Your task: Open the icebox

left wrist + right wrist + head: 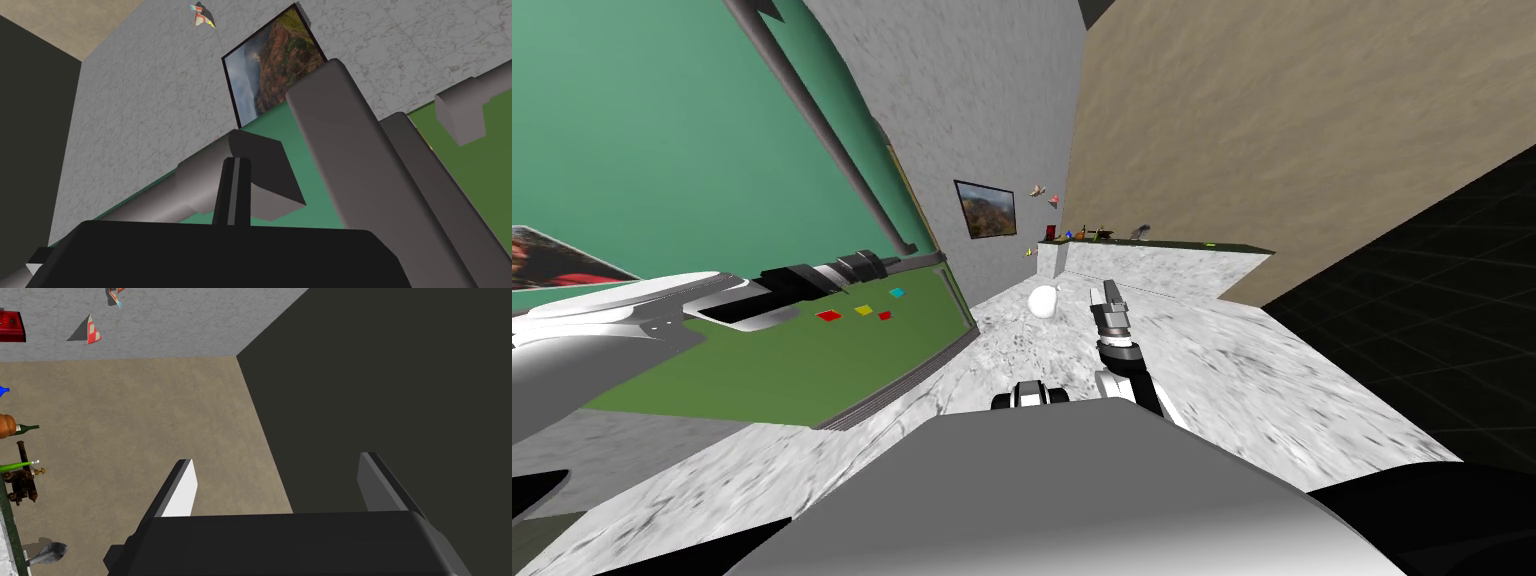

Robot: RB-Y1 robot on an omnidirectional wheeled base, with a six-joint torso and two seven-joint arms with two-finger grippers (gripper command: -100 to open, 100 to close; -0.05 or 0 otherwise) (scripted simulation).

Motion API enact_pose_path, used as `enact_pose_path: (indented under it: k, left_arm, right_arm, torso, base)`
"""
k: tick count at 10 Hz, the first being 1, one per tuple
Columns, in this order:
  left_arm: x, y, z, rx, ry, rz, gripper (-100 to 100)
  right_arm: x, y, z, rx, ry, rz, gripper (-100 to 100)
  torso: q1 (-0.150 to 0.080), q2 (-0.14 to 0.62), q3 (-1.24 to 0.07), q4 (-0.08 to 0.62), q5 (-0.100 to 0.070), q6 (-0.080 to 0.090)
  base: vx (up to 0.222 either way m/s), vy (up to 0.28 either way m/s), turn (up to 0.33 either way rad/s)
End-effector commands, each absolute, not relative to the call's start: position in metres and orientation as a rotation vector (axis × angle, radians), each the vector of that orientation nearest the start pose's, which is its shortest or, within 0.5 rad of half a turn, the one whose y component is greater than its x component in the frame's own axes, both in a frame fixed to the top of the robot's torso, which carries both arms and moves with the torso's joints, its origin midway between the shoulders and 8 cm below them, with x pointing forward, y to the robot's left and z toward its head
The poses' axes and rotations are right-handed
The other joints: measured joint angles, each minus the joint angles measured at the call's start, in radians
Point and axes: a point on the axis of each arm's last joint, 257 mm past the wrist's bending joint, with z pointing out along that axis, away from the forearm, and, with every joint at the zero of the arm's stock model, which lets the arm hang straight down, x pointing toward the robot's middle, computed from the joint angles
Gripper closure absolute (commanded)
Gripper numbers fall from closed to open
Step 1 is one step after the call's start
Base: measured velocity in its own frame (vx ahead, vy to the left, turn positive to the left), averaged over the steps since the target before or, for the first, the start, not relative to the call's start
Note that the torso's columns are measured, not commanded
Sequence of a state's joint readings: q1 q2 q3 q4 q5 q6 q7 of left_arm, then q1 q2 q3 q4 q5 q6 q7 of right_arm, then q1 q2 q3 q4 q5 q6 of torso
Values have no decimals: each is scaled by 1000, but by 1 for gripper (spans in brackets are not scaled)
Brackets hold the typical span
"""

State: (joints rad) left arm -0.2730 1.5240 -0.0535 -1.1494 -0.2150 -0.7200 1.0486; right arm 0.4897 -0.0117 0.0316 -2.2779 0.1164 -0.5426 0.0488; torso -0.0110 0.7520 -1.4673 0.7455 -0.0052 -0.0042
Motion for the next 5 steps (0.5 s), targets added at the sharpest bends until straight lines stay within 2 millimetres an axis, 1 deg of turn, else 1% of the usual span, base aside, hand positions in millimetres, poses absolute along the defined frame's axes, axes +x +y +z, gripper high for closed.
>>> enact_pose_path:
  k: [1,2,3,5]
  left_arm:
    - [516,528,129,-412,1571,-992,100]
    - [513,529,128,-409,1577,-998,100]
    - [511,523,127,-391,1590,-1015,100]
    - [505,512,124,-353,1618,-1048,100]
  right_arm:
    - [341,-250,33,519,667,1233,0]
    - [341,-250,33,519,667,1233,0]
    - [341,-250,33,519,667,1232,0]
    - [341,-250,33,519,667,1232,0]
  torso:
    - [2,-4,-2,-3,1,4]
    - [11,-12,-7,-7,5,5]
    - [18,-19,-12,-9,8,5]
    - [15,-20,-13,-10,7,4]
  base:
    - [-81,-98,-1]
    - [-43,-21,-27]
    - [-9,15,-6]
    - [13,23,2]
